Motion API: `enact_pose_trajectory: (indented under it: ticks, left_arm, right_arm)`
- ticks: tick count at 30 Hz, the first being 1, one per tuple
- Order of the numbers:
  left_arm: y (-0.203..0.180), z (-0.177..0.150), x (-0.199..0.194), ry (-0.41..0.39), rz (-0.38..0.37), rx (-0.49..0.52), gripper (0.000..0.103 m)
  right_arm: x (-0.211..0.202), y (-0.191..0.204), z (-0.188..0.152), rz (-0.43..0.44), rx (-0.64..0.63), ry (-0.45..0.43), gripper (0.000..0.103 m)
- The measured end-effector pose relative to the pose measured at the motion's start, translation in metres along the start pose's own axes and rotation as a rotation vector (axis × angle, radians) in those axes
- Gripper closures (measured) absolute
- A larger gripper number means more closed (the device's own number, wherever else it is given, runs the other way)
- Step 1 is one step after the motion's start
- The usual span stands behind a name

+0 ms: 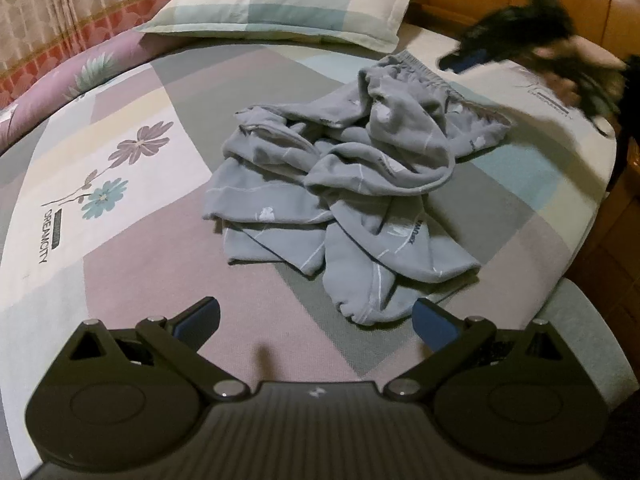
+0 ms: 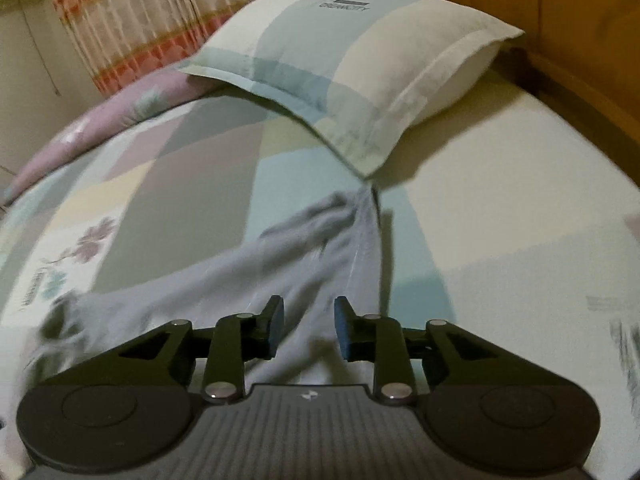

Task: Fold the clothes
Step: 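Drag the sweatshirt across the sheet with the right gripper, then open it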

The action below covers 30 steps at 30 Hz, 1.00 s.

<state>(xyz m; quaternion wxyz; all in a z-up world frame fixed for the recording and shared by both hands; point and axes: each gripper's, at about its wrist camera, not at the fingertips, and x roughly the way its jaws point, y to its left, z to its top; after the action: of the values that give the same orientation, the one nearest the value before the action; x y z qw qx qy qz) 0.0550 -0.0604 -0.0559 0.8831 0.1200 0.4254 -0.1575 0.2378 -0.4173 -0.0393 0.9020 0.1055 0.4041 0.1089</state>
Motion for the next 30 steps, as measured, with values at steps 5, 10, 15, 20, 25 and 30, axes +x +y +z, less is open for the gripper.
enact_pose_trajectory:
  ticks: [5, 10, 15, 20, 25, 30]
  left_arm:
    - [-0.004, -0.006, -0.004, -0.009, -0.004, -0.003, 0.002]
    - [-0.008, -0.011, -0.005, 0.010, -0.001, -0.017, 0.002]
    - [-0.011, -0.017, -0.010, 0.013, 0.008, -0.012, 0.002]
    - [-0.010, -0.017, -0.013, 0.011, 0.016, -0.021, 0.002]
    - [-0.010, -0.017, -0.011, 0.014, 0.023, -0.012, 0.002]
    - [-0.009, -0.016, -0.010, 0.010, 0.028, -0.011, 0.002]
  right_arm:
    - [-0.037, -0.007, -0.057, 0.070, 0.155, 0.002, 0.059]
    - [-0.029, -0.033, -0.100, 0.115, 0.402, 0.016, 0.057]
    - [-0.005, -0.037, -0.103, 0.149, 0.515, -0.031, 0.062]
    - [0.000, -0.031, -0.100, 0.075, 0.468, -0.044, 0.095]
    - [-0.029, -0.034, -0.100, -0.010, 0.366, -0.070, 0.097]
    - [-0.062, -0.055, -0.094, -0.132, 0.301, -0.090, 0.097]
